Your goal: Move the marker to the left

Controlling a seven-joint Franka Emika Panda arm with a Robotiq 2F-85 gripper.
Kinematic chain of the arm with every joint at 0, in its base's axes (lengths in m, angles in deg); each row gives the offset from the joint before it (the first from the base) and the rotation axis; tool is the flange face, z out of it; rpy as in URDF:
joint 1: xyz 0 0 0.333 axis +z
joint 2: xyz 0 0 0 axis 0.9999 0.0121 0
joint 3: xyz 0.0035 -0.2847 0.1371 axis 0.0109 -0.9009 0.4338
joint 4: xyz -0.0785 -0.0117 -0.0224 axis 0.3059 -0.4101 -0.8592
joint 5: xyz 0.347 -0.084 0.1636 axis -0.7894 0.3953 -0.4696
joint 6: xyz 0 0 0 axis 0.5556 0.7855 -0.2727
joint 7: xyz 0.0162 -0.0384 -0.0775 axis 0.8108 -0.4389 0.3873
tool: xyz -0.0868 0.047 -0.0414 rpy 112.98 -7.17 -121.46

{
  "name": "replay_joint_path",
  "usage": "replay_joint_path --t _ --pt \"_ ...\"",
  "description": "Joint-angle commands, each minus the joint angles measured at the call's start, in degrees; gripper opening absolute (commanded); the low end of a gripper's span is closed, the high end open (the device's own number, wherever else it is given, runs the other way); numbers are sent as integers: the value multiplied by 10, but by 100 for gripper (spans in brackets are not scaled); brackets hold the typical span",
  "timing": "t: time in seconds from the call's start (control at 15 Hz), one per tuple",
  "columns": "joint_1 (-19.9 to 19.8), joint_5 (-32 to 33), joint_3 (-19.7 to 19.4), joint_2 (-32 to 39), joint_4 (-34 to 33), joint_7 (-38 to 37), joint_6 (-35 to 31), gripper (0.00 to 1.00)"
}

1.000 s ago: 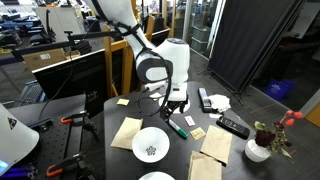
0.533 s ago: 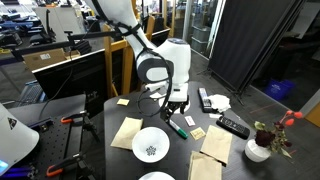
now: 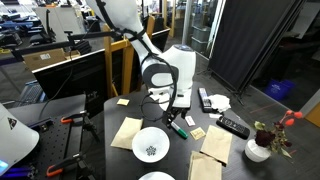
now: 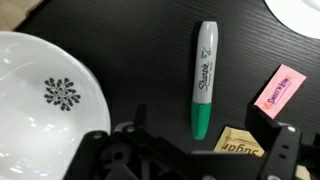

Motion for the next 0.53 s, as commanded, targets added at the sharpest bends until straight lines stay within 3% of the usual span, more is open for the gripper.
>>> replay_joint_path --t 0.0,0.47 --pt "-7 -9 6 31 -44 10 21 100" --pt "-11 -14 10 67 -82 12 34 100"
